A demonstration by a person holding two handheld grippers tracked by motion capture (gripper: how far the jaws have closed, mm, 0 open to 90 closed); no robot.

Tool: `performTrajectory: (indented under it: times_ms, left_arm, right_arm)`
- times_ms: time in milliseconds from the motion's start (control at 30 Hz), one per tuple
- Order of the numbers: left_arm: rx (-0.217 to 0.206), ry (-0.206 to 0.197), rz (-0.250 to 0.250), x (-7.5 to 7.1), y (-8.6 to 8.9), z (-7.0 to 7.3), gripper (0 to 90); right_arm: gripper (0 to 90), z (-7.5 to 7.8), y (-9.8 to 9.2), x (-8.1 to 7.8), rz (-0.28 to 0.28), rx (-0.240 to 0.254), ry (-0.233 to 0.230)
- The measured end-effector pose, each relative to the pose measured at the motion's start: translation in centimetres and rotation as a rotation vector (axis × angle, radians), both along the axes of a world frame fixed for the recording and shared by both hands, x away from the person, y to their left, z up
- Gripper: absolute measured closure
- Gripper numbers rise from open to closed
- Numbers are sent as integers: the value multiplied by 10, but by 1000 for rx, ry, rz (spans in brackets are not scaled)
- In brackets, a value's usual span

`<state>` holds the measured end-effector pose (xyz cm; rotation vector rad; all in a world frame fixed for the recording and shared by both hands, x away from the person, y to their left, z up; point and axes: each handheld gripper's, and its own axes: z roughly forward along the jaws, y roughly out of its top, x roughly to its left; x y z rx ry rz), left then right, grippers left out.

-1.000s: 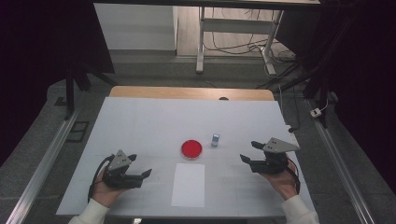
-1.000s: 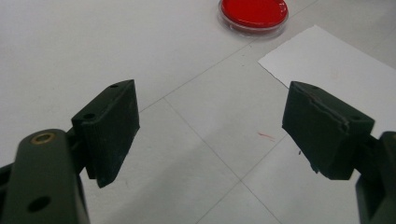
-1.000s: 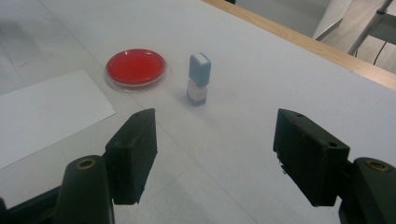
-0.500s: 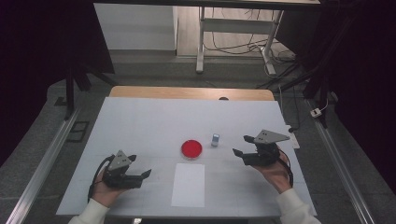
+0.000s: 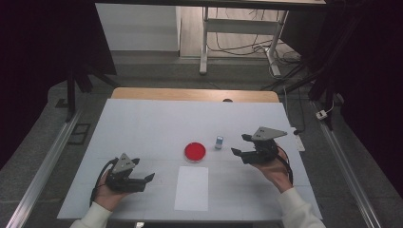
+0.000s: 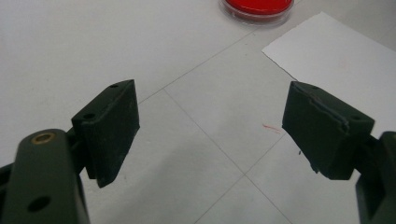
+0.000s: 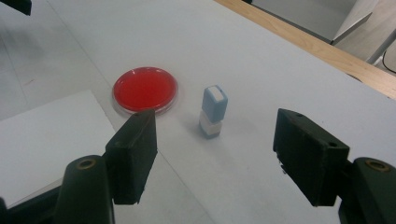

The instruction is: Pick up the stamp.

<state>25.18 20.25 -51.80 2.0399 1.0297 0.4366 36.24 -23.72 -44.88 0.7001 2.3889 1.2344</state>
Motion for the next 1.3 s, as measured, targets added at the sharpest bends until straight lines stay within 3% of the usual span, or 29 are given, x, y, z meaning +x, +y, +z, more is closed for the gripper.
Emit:
performTrajectory:
  times_ms: [700, 933, 1300]
  left_arm:
    - [21, 12, -5, 1, -2, -3, 190]
    - [25, 15, -4, 1, -2, -4, 190]
    - [35, 17, 0, 1, -2, -5, 190]
  right_arm:
    - [303, -12, 30, 33, 25, -50, 52]
    - [332, -20, 40, 44, 32, -59, 74]
    - [401, -27, 51, 54, 50, -70, 70]
